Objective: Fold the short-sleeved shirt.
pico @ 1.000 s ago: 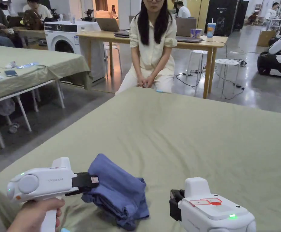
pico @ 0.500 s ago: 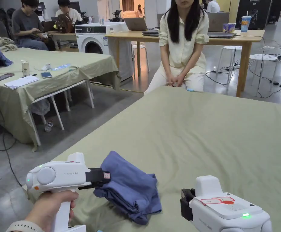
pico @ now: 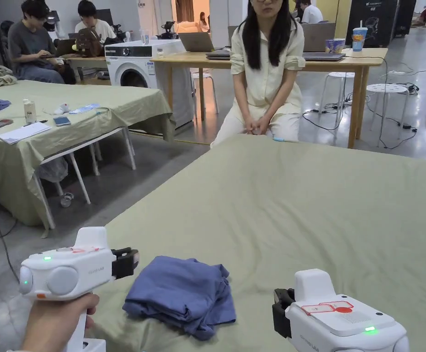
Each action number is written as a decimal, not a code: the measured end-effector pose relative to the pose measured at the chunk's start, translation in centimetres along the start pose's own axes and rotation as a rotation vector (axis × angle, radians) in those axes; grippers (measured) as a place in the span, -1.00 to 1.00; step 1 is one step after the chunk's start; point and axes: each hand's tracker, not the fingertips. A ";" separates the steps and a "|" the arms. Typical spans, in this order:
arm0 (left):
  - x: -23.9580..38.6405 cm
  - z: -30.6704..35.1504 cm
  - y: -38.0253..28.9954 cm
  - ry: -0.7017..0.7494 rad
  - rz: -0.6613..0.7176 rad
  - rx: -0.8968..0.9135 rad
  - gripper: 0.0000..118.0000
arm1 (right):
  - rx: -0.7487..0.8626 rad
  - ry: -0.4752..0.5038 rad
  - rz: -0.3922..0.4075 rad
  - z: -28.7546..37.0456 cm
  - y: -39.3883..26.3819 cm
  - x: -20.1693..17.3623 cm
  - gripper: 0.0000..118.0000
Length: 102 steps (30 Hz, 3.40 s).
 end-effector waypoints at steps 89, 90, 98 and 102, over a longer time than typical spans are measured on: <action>48.2 16.5 3.1 -0.343 -0.270 0.468 1.00 | 0.403 -0.762 -0.098 37.3 -1.4 26.5 1.00; 48.2 16.5 3.1 -0.342 -0.270 0.468 1.00 | 0.405 -0.761 -0.109 37.4 -1.3 26.6 1.00; 48.1 16.4 3.1 -0.341 -0.269 0.465 1.00 | 0.368 -0.815 -0.195 37.8 -0.3 26.4 1.00; 48.0 16.4 3.0 -0.339 -0.266 0.461 1.00 | 0.368 -0.813 -0.222 37.4 -0.3 26.9 1.00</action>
